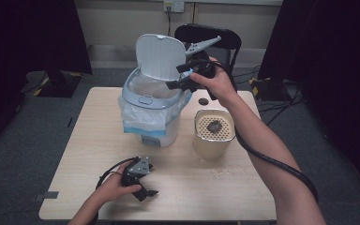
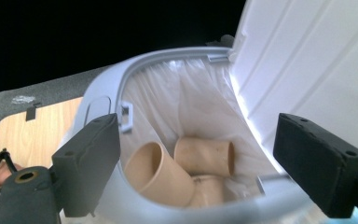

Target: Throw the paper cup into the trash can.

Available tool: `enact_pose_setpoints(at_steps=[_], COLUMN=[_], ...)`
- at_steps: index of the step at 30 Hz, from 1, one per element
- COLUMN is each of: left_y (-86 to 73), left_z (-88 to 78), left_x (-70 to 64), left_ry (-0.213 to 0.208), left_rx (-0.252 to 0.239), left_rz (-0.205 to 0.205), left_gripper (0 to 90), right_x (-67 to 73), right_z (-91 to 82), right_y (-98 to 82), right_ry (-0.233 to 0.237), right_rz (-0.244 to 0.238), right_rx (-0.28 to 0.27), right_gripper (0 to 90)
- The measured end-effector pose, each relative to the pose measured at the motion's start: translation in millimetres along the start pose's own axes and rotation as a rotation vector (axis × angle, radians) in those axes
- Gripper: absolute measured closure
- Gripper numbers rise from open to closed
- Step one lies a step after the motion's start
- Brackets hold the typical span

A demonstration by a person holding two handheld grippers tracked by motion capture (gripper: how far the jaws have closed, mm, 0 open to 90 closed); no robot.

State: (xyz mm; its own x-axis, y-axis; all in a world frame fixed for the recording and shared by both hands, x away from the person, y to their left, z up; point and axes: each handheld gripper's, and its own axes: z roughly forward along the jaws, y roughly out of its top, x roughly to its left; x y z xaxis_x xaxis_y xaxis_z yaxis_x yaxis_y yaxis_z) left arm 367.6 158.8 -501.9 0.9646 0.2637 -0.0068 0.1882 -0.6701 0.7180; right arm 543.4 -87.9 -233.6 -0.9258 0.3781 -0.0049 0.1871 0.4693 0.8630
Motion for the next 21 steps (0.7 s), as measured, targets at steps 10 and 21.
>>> enact_pose_setpoints(at_steps=[10,21], left_y=[0.1,0.1], left_z=[0.0,0.2], left_x=[0.3,0.0], left_ry=[-0.001,-0.002], left_rx=[0.001,0.002], left_rz=[0.004,0.001], left_gripper=[0.0,0.0], right_x=[-17.9,-36.3], right_z=[-9.4,3.7], right_y=[-18.6,-17.3], right_ry=[-0.052,-0.079], right_rz=[0.028,0.031], right_rx=[0.022,0.032], right_gripper=[14.4,15.0])
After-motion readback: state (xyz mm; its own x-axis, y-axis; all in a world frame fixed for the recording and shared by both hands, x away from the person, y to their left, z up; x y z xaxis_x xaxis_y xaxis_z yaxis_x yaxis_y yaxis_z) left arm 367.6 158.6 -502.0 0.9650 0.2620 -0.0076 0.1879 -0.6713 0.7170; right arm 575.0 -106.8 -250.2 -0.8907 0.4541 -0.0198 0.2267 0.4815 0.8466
